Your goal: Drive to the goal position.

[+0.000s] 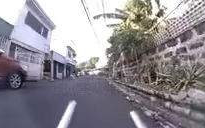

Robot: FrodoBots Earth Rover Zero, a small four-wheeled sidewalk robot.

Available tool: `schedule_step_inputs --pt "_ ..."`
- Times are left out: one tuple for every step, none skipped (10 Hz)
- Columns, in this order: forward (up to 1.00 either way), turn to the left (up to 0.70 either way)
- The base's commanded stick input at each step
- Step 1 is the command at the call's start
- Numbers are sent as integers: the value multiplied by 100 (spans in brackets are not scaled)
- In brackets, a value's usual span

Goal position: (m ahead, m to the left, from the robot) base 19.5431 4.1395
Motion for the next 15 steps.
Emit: schedule_step_inputs --pt "100 0" --pt "100 0" --pt "100 0" --pt "100 0" --pt "100 0" --pt "100 0" --pt "100 0" --pt "100 0" --pt "100 0" --pt "100 0" --pt "100 0" --pt "100 0" --pt "100 0" --pt "100 0" --pt "100 0"
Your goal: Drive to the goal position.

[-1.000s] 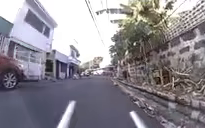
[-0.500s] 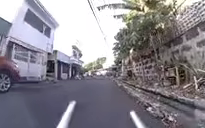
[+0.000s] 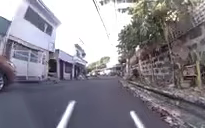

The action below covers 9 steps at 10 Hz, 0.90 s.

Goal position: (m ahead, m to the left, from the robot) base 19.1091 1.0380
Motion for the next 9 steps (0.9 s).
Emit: schedule_step_inputs --pt "100 0" --pt "100 0" --pt "100 0" --pt "100 0" --pt "100 0" --pt "100 0" --pt "100 0" --pt "100 0" --pt "100 0"
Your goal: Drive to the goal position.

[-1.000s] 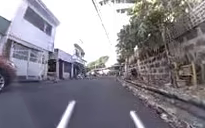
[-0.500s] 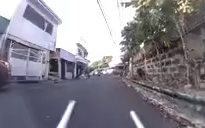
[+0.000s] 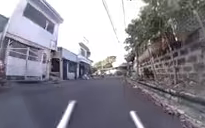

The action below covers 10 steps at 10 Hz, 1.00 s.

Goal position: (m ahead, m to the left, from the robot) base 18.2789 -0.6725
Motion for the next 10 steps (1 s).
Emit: schedule_step_inputs --pt "100 0" --pt "100 0" --pt "100 0" --pt "100 0" --pt "100 0" --pt "100 0" --pt "100 0" --pt "100 0" --pt "100 0" --pt "100 0"
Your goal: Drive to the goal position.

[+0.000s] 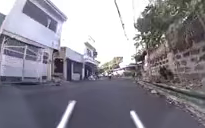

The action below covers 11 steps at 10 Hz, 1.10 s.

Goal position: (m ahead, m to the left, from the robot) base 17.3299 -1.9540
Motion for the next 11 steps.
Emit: schedule_step_inputs --pt "100 0" --pt "100 0" --pt "100 0" --pt "100 0" --pt "100 0" --pt "100 0" --pt "100 0" --pt "100 0" --pt "100 0" --pt "100 0" --pt "100 0"
